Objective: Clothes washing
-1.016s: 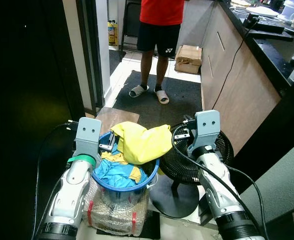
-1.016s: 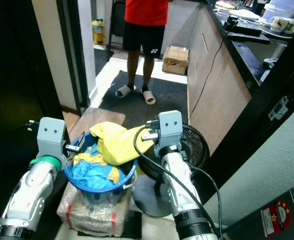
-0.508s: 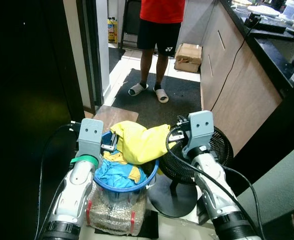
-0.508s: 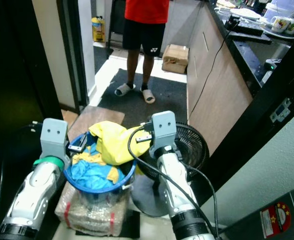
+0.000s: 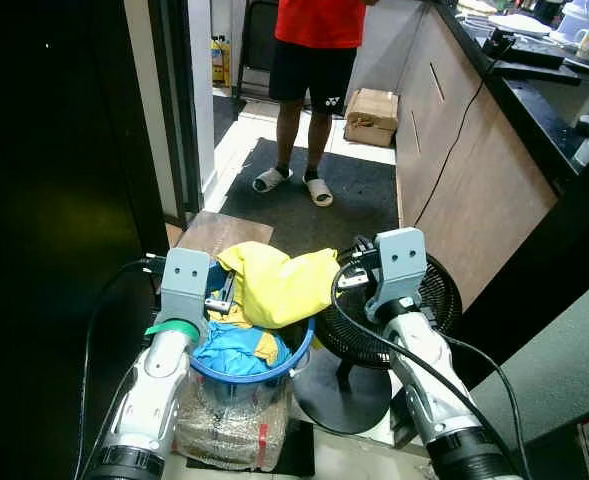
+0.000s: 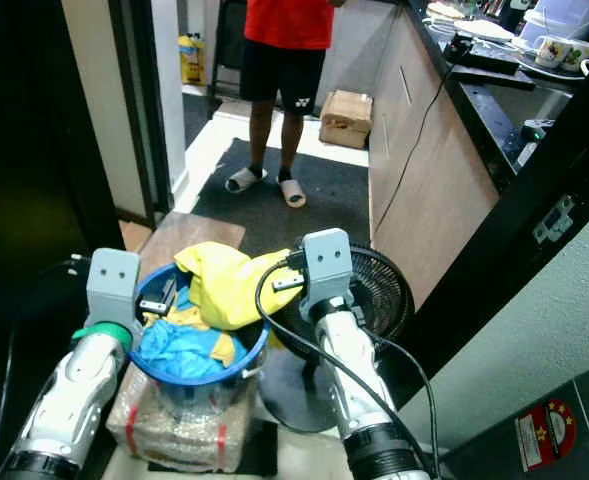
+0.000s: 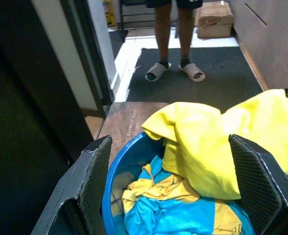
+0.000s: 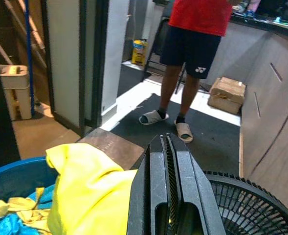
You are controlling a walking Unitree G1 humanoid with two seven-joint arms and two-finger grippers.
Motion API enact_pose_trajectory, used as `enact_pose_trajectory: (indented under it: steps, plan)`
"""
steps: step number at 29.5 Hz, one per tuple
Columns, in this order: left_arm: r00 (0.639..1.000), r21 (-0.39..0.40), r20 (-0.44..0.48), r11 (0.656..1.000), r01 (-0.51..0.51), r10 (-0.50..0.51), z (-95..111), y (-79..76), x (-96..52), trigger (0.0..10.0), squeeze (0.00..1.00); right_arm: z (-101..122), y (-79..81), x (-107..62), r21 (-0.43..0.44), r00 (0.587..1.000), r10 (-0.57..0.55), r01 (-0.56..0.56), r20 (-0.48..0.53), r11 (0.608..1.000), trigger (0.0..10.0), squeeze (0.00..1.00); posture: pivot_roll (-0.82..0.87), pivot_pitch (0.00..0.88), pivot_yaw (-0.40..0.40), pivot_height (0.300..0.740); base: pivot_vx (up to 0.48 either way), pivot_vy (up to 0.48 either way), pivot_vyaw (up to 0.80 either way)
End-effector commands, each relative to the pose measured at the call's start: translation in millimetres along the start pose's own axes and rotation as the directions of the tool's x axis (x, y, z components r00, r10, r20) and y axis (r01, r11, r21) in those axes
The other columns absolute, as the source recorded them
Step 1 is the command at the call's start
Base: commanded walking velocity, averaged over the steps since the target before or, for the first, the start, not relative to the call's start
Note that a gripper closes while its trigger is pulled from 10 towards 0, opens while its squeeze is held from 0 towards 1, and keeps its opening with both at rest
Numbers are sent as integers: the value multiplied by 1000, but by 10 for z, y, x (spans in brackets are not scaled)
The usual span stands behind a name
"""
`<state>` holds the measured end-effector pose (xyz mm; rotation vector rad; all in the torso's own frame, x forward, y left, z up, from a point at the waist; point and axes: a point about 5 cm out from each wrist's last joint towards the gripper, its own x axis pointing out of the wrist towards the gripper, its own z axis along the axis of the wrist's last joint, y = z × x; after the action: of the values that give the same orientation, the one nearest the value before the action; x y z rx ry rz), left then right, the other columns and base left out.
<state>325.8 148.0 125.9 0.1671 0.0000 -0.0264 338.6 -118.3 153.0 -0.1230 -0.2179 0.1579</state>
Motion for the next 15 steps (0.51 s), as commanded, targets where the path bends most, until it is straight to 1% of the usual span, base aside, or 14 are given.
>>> enact_pose_trajectory:
  steps: [1,2,3,6,10,12,15]
  plan:
    - [1000,12,-8,1000,24,-24,-31,-34,27,10000,0,-53,-57,-26,-28,999,-31,30,-14,999,10000,0,47,0,2,740,0,0,0]
    - [1000,6,-19,1000,25,-25,-59,-30,39,10000,0,-102,-91,-79,-43,999,-42,40,-28,998,10000,0,20,0,18,740,0,0,0]
    - [998,5,-35,999,44,-44,-103,-58,50,10000,0,-177,-177,-175,-63,996,-73,70,-51,996,10000,0,-3,0,38,740,0,0,0]
    - [997,11,-39,998,60,-59,-115,-86,52,10000,0,-199,-224,-209,-63,994,-93,90,-59,994,10000,0,-7,0,43,740,0,0,0]
    - [995,11,-31,996,94,-94,-98,-154,90,10000,0,-249,-352,-302,-67,985,-156,151,-73,986,10000,0,-35,0,59,740,0,0,0]
    - [995,11,-31,996,94,-94,-98,-154,90,10000,0,-249,-352,-302,-67,985,-156,151,-73,986,10000,0,-35,0,59,740,0,0,0]
    - [995,8,-17,995,101,-101,-61,-170,129,10000,0,-260,-358,-323,-67,984,-163,158,-74,985,10000,0,-40,0,61,740,0,0,0]
